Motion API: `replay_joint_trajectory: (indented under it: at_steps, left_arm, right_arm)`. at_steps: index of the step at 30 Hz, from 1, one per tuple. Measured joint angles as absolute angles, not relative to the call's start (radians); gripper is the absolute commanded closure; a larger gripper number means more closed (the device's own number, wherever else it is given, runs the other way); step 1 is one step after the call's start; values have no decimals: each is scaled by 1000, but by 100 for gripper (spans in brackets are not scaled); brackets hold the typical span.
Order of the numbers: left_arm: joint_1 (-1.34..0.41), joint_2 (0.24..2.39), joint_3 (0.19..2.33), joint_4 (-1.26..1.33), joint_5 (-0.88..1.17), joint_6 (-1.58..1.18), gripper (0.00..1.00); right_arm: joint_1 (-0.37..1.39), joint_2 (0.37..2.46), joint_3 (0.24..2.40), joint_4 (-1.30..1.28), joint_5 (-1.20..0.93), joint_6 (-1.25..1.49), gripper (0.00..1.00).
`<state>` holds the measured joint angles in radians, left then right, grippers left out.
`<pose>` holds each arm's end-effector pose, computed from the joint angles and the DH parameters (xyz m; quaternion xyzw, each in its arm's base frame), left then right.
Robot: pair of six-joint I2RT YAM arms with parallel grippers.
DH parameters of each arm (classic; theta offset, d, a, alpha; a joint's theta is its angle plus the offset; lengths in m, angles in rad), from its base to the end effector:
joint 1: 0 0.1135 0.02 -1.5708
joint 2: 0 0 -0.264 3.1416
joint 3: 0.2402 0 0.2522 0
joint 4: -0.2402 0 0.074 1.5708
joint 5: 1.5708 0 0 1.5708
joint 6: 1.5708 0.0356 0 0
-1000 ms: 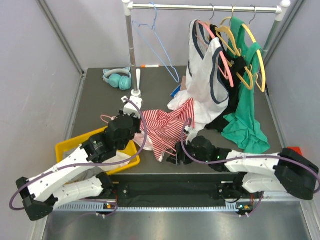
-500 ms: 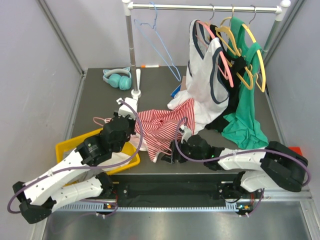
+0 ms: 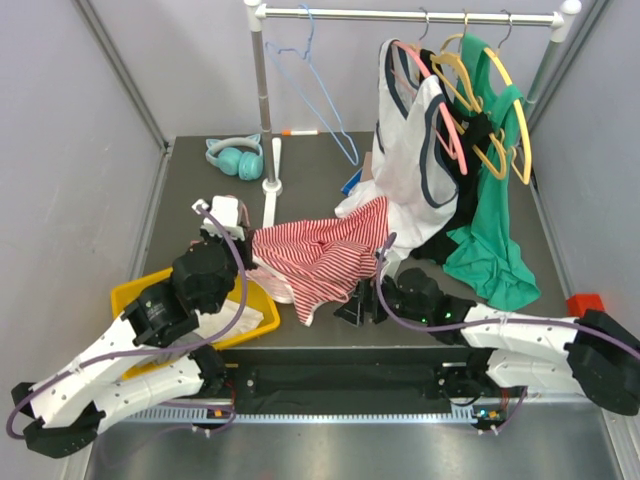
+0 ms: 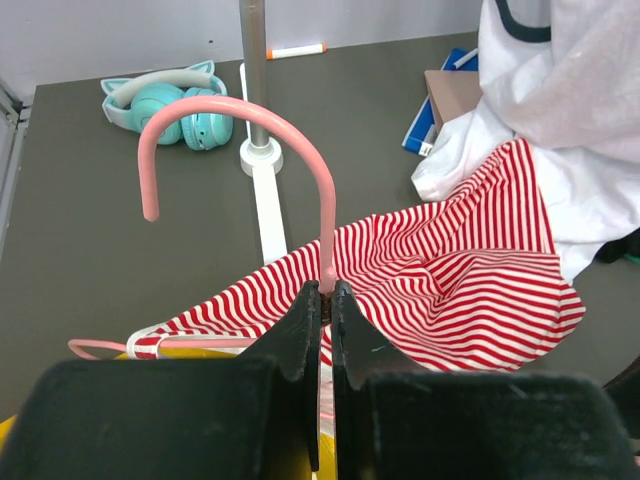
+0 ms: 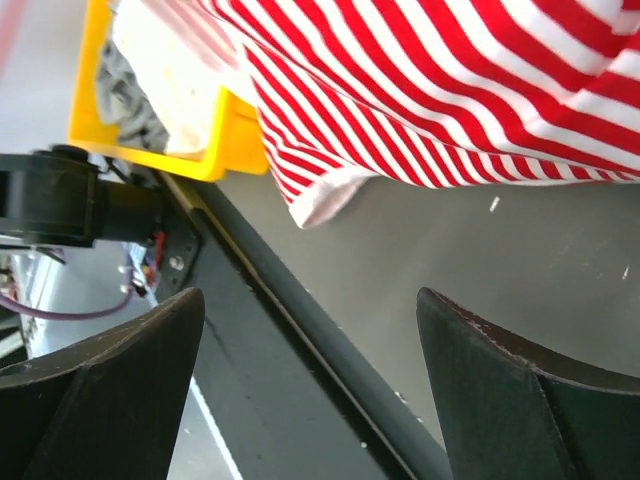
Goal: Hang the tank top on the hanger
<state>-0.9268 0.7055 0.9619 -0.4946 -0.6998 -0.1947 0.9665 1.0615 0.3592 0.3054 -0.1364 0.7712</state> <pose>0.1019 -0.0975 0.3810 0.0665 0.7654 -0.0806 0.6350 0.1198 0.1820 0.1893 -0.1185 0.8231 0.4585 0.3134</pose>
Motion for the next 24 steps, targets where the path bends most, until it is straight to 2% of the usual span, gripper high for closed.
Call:
replay_joint_trajectory:
  at_steps: [8, 18, 24]
  left_arm:
    - [-927, 709, 983, -495, -678, -212, 100]
    - [-927, 722, 984, -495, -644, -215, 100]
    - [-927, 725, 986, -495, -644, -213, 100]
  right_arm:
    - [965, 1255, 370, 404, -189, 765, 17]
    - [993, 1494, 533, 575, -223, 801, 19]
    - [1022, 1597, 592, 590, -234, 813, 20]
